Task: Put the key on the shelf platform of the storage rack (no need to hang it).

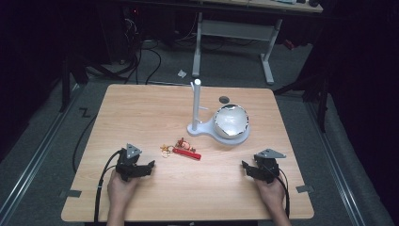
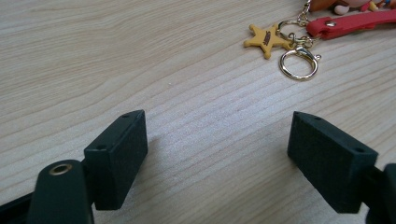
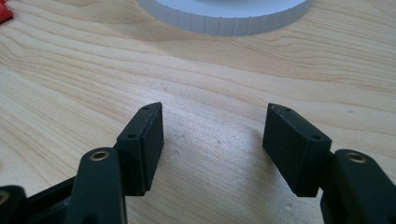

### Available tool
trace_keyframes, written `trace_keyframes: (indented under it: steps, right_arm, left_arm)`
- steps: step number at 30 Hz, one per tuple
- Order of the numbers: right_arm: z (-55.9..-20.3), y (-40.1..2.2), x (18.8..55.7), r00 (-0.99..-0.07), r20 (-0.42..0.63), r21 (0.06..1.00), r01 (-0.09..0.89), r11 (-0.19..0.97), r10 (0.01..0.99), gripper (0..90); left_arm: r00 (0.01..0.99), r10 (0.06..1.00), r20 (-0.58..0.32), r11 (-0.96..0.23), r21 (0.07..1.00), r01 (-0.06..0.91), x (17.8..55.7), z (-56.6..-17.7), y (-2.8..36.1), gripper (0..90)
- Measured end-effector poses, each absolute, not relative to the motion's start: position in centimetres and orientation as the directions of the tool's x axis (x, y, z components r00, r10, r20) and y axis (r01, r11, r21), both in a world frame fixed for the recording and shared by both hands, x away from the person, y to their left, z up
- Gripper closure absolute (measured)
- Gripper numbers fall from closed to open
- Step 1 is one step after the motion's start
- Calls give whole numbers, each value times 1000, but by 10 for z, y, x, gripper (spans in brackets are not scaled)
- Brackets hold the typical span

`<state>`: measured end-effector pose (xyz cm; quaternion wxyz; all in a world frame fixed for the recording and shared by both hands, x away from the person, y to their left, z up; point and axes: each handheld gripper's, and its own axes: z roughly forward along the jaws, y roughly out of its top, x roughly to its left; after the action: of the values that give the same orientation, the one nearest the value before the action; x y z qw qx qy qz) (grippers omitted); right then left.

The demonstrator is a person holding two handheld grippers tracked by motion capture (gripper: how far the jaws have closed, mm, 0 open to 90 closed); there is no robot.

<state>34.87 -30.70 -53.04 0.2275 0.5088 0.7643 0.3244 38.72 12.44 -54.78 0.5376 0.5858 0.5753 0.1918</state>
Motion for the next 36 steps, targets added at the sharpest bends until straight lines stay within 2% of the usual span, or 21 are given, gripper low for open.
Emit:
trace_keyframes:
  steps: [36]
  right_arm:
    - [-530, -308, 346, -395, -16, 723, 630, 283, 918, 341]
  left_arm:
    - [265, 880, -394, 239, 851, 468, 387, -548, 124, 204]
